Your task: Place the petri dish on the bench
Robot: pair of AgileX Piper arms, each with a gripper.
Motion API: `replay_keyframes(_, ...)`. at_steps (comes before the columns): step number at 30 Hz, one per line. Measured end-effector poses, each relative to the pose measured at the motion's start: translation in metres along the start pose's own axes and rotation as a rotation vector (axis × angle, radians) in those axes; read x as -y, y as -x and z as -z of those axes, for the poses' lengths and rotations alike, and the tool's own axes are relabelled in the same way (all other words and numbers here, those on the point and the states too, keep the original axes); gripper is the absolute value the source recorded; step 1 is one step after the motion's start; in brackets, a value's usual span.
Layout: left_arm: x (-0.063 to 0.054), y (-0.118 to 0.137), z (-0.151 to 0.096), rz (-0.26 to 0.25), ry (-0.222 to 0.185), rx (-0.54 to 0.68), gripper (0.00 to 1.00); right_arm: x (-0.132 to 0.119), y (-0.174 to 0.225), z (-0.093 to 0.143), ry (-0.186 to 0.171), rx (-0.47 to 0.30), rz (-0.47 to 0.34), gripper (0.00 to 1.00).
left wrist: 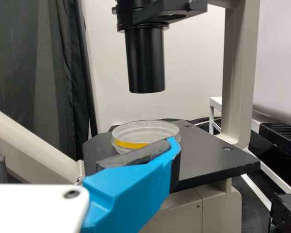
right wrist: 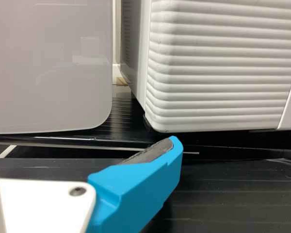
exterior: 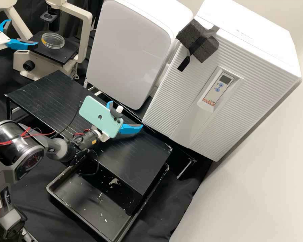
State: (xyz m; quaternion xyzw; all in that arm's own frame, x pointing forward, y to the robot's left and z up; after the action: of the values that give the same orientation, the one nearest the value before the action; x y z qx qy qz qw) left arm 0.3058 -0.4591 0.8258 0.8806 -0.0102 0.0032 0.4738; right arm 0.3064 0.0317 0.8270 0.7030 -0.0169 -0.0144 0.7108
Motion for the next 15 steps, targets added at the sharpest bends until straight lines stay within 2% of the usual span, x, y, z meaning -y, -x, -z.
replay_keyframes(10, 0.0, 0.0, -0.001, 0.0, 0.0, 0.002, 1.0, 0.0, 0.0, 0.0, 0.0, 0.0, 0.0, 1.0)
replay_keyframes(15, 0.0, -0.002, -0.015, 0.003, 0.003, 0.047, 1.0, 0.0, 0.0, 0.0, 0.0, 0.0, 0.0, 1.0)
